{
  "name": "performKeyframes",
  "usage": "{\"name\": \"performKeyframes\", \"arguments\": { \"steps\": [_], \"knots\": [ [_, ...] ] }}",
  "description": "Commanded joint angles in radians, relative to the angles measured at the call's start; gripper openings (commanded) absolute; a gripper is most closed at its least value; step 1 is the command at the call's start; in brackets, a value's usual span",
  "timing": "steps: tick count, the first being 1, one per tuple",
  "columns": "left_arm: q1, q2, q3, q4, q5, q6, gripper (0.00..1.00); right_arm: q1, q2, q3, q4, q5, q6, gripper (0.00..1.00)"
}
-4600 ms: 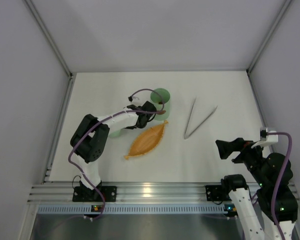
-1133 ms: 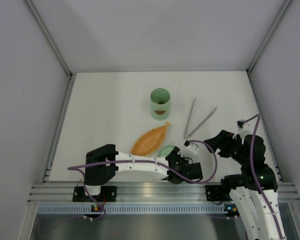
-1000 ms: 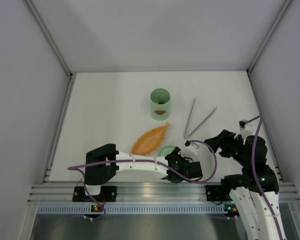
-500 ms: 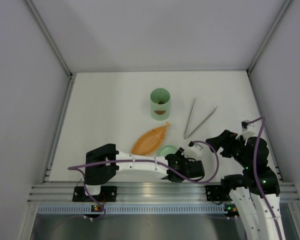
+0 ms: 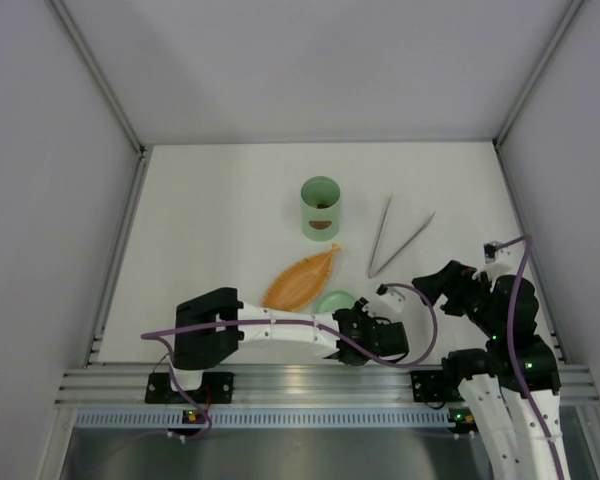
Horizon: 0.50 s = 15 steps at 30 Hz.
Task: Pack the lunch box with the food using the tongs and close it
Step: Close the box lid on the packing box.
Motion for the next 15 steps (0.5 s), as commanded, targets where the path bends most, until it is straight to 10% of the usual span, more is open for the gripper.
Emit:
{"name": "performKeyframes", "arguments": {
  "steps": [1, 15],
  "knots": [
    [0.007, 0.005, -0.011, 0.02, -0.006, -0.01, 0.36, 0.012, -0.011, 0.037, -0.014, 0.008, -0.004, 0.79],
    [0.013, 0.011, -0.015, 0.019, 0.008, 0.0, 0.24, 0.012, -0.019, 0.035, -0.022, 0.016, -0.01, 0.79]
  ]
}}
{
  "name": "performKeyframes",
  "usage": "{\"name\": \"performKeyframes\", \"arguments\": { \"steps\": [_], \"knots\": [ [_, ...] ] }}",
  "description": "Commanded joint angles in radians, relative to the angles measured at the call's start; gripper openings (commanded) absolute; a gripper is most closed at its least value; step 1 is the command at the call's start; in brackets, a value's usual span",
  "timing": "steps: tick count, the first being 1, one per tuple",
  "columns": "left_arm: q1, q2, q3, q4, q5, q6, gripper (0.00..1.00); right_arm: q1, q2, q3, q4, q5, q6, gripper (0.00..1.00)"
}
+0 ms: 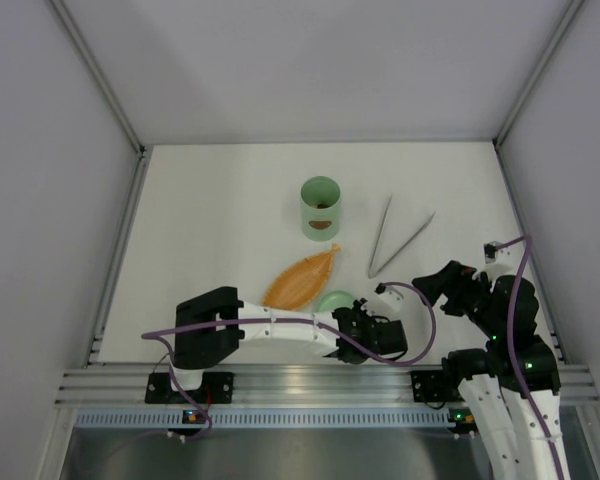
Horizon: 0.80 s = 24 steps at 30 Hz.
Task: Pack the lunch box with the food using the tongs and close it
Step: Close the box lid on the packing box.
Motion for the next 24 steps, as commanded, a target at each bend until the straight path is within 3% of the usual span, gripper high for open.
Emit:
{"name": "performKeyframes", "arguments": {
  "steps": [1, 5, 12, 20, 24],
  "knots": [
    [0.003, 0.011, -0.006, 0.019, 0.011, 0.001, 0.24, 0.012, -0.016, 0.034, -0.022, 0.015, -0.01, 0.79],
    [0.003, 0.01, -0.005, 0.019, 0.014, 0.001, 0.19, 0.012, -0.019, 0.035, -0.024, 0.015, -0.013, 0.79],
    [0.003, -0.071, 0.041, -0.024, 0.025, 0.027, 0.01, 0.012, -0.013, 0.051, -0.029, 0.023, -0.014, 0.79],
    [0.005, -0.211, 0.09, -0.037, 0.104, 0.061, 0.0, 0.012, -0.007, 0.066, -0.03, 0.028, -0.016, 0.8],
    [0.069, -0.393, 0.084, 0.034, 0.201, 0.076, 0.0, 0.012, -0.006, 0.084, -0.03, 0.041, -0.017, 0.8]
  ]
}}
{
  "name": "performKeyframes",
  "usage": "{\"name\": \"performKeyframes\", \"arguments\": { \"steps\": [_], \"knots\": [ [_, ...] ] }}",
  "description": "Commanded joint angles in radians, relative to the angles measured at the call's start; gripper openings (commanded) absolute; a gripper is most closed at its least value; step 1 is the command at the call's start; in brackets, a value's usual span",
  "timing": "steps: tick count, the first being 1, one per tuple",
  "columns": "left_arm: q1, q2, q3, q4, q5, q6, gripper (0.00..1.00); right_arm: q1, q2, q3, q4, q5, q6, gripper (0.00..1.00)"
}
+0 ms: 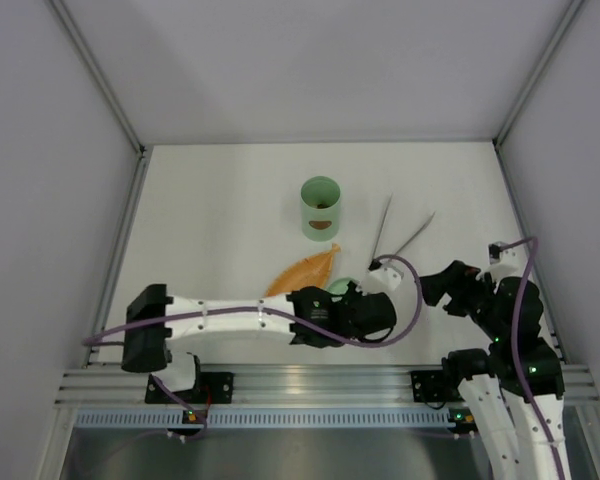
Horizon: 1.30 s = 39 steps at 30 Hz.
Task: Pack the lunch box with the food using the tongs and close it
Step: Close the box lid on the packing box.
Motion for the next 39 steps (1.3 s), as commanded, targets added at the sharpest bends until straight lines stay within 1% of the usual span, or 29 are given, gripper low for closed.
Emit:
{"name": "performKeyframes", "arguments": {
  "steps": [1, 2, 3, 5, 6, 7, 8, 9, 10, 11, 12, 13, 14, 15, 16, 17, 18, 19, 20, 21, 22, 23, 25, 26, 32, 34, 39],
  "knots": [
    [0.091, -0.203, 0.001, 0.134, 0.164, 0.024, 0.0, 0.011, 0.0, 0.058, -0.004, 0.019, -0.014, 0.8],
    [0.134, -0.246, -0.024, 0.183, 0.232, 0.019, 0.0, 0.012, 0.003, 0.058, -0.001, 0.019, -0.007, 0.8],
    [0.244, -0.329, -0.082, 0.304, 0.406, 0.003, 0.0, 0.011, 0.008, 0.06, 0.01, 0.018, -0.006, 0.8],
    [0.367, -0.413, -0.127, 0.426, 0.59, -0.028, 0.0, 0.012, 0.012, 0.061, 0.025, 0.013, 0.008, 0.8],
    [0.475, -0.425, -0.138, 0.478, 0.669, -0.043, 0.0, 0.012, 0.015, 0.06, 0.05, 0.001, 0.012, 0.8],
    [0.524, -0.426, -0.139, 0.519, 0.732, -0.077, 0.0, 0.012, 0.026, 0.063, 0.061, -0.004, 0.016, 0.8],
    [0.568, -0.413, -0.133, 0.58, 0.825, -0.098, 0.0, 0.012, 0.034, 0.066, 0.07, -0.008, 0.022, 0.8],
    [0.655, -0.402, -0.139, 0.624, 0.879, -0.129, 0.0, 0.012, 0.043, 0.069, 0.082, -0.019, 0.025, 0.8],
    [0.7, -0.388, -0.153, 0.686, 0.933, -0.222, 0.0, 0.011, 0.064, 0.075, 0.105, -0.025, 0.025, 0.8],
    [0.737, -0.353, -0.167, 0.84, 0.982, -0.278, 0.0, 0.012, 0.075, 0.081, 0.116, -0.03, 0.028, 0.8],
    [0.804, -0.334, -0.212, 0.928, 1.065, -0.334, 0.0, 0.011, 0.089, 0.084, 0.123, -0.04, 0.029, 0.8],
    [0.834, -0.31, -0.237, 1.026, 1.103, -0.394, 0.0, 0.012, 0.11, 0.095, 0.139, -0.041, 0.028, 0.8],
    [0.857, -0.253, -0.262, 1.132, 1.137, -0.522, 0.0, 0.011, 0.12, 0.098, 0.145, -0.041, 0.028, 0.8],
    [0.898, -0.224, -0.297, 1.337, 1.186, -0.592, 0.0, 0.011, 0.126, 0.101, 0.15, -0.041, 0.029, 0.8],
    [0.915, -0.187, -0.311, 1.448, 1.206, -0.664, 0.0, 0.012, 0.135, 0.107, 0.16, -0.039, 0.031, 0.8],
    [0.927, -0.112, -0.322, 1.56, 1.222, -0.808, 0.0, 0.012, 0.14, 0.107, 0.163, -0.039, 0.032, 0.8],
    [0.95, -0.072, -0.329, 1.769, 1.233, -0.876, 0.0, 0.012, 0.143, 0.107, 0.168, -0.041, 0.035, 0.8],
    [0.963, -0.034, -0.337, 1.86, 1.236, -0.939, 0.0, 0.011, 0.15, 0.109, 0.17, -0.044, 0.032, 0.8],
    [0.972, 0.042, -0.343, 1.952, 1.228, -0.994, 0.0, 0.012, 0.155, 0.107, 0.173, -0.042, 0.032, 0.8],
    [0.992, 0.077, -0.343, 2.103, 1.223, -1.084, 0.0, 0.012, 0.156, 0.109, 0.173, -0.042, 0.029, 0.8],
    [1.013, 0.139, -0.34, 2.167, 1.214, -1.156, 0.0, 0.012, 0.156, 0.104, 0.174, -0.038, 0.023, 0.8],
    [1.013, 0.166, -0.339, 2.228, 1.202, -1.157, 0.0, 0.012, 0.156, 0.103, 0.173, -0.037, 0.022, 0.8],
    [1.036, 0.209, -0.325, 2.334, 1.191, -1.221, 0.0, 0.012, 0.156, 0.098, 0.168, -0.03, 0.011, 0.8],
    [1.042, 0.238, -0.304, 2.345, 1.197, -1.228, 0.0, 0.011, 0.155, 0.095, 0.167, -0.027, 0.005, 0.8],
    [1.058, 0.301, -0.259, 2.35, 1.211, -1.229, 0.0, 0.012, 0.153, 0.07, 0.174, -0.016, -0.001, 0.81],
    [1.067, 0.313, -0.264, 2.368, 1.207, -1.248, 0.0, 0.011, 0.155, 0.064, 0.182, -0.013, -0.003, 0.81],
    [1.102, 0.327, -0.311, 2.371, 1.223, -1.231, 0.0, 0.012, 0.179, 0.074, 0.219, -0.027, -0.001, 0.81]
  ]
}}
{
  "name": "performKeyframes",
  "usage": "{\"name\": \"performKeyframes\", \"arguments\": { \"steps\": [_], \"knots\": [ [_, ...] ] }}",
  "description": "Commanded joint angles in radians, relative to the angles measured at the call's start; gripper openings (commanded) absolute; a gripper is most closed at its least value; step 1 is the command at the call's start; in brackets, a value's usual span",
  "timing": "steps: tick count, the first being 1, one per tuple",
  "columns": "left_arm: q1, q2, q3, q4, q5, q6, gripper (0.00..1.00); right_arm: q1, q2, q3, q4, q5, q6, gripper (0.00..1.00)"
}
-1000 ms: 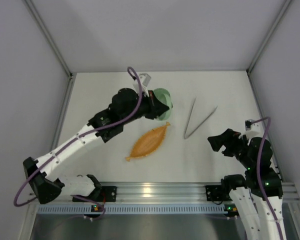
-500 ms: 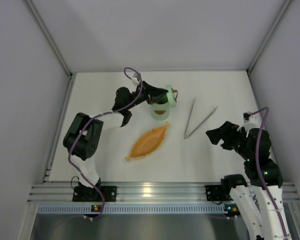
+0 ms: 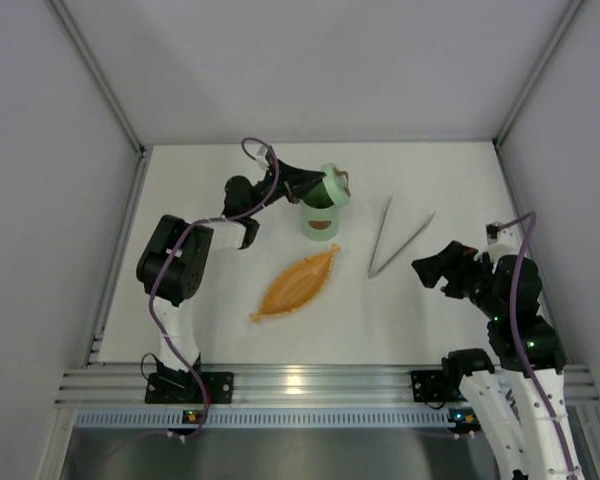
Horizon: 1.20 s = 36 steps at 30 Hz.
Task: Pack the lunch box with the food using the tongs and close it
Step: Close the box lid on the packing box.
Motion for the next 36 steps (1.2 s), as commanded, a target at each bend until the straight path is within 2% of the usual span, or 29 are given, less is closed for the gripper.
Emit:
{"name": "performKeyframes", "arguments": {
  "steps": [1, 8, 16, 19, 23, 26, 31, 36],
  "knots": [
    [0.03, 0.015, -0.017, 0.47, 0.02, -0.007, 0.0, 0.012, 0.044, 0.018, 0.126, -0.006, -0.004, 0.81],
    [0.061, 0.042, -0.03, 0.468, 0.033, -0.005, 0.01, 0.014, 0.199, 0.079, 0.245, -0.042, 0.008, 0.8],
    [0.072, 0.073, -0.03, 0.47, 0.052, -0.001, 0.03, 0.049, 0.395, 0.193, 0.33, -0.011, -0.017, 0.8],
    [0.072, 0.082, -0.031, 0.47, 0.06, 0.002, 0.03, 0.09, 0.459, 0.233, 0.36, 0.003, -0.02, 0.8],
    [0.073, 0.09, -0.03, 0.47, 0.065, -0.001, 0.04, 0.237, 0.561, 0.293, 0.414, 0.095, -0.058, 0.8],
    [0.073, 0.085, -0.027, 0.47, 0.072, -0.005, 0.04, 0.279, 0.63, 0.311, 0.515, 0.083, -0.105, 0.82],
    [0.073, 0.079, 0.009, 0.468, 0.106, -0.036, 0.03, 0.279, 0.728, 0.308, 0.664, 0.055, -0.184, 0.81],
    [0.073, 0.056, 0.052, 0.468, 0.148, -0.07, 0.02, 0.264, 0.777, 0.285, 0.768, 0.035, -0.176, 0.77]
  ]
}}
